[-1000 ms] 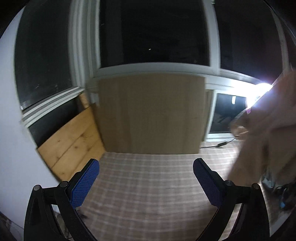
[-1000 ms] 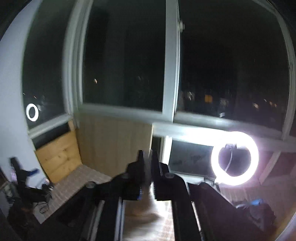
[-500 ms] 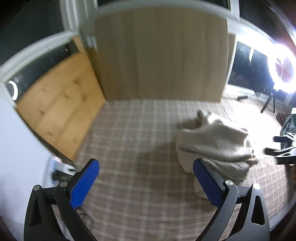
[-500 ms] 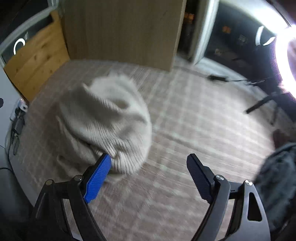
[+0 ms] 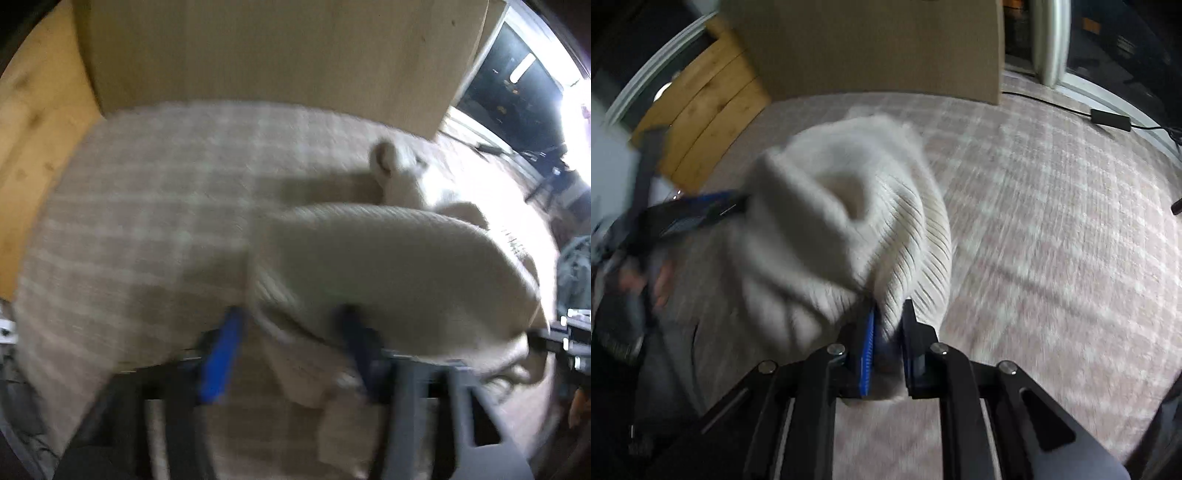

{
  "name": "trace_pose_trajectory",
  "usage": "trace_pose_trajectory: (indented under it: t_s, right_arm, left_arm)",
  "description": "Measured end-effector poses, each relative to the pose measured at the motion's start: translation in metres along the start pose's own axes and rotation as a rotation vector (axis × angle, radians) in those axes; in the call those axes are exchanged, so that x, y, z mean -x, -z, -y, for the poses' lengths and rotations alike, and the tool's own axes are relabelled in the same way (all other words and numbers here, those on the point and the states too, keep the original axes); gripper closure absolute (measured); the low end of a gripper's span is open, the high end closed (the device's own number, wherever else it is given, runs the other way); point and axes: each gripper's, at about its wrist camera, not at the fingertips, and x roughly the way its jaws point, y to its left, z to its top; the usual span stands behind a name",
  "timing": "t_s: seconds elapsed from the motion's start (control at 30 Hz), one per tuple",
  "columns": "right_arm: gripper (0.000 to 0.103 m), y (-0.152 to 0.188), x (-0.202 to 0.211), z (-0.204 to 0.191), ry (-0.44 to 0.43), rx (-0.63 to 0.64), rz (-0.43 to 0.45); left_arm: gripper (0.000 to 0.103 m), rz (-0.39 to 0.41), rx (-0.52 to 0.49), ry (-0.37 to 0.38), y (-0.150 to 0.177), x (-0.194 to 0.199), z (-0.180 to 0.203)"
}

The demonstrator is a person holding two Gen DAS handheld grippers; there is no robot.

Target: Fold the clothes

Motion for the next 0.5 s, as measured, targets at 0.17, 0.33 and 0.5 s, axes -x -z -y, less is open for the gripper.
trace_pose_trajectory:
  t_s: [0.17, 0.33, 0.5]
  right_arm:
    - [0.091, 0.036, 0.032, -0.019, -0.054, 0.126, -0.107]
    - [0.030, -0.007, 0.058, 0.013, 0.072, 0.050, 0.069]
    - [0.029, -0.067, 0.017, 0.044, 0.155, 0.013, 0.099]
  left_arm:
    - [0.086, 0.025, -0.094, 0.055, 0.034, 0.031, 0.006]
    - [0.098, 0.009, -0.137, 0.010, 0.065, 0.059, -0.002]
    - [0.091, 0.012, -0.097, -0.043, 0.056, 0.063, -0.018]
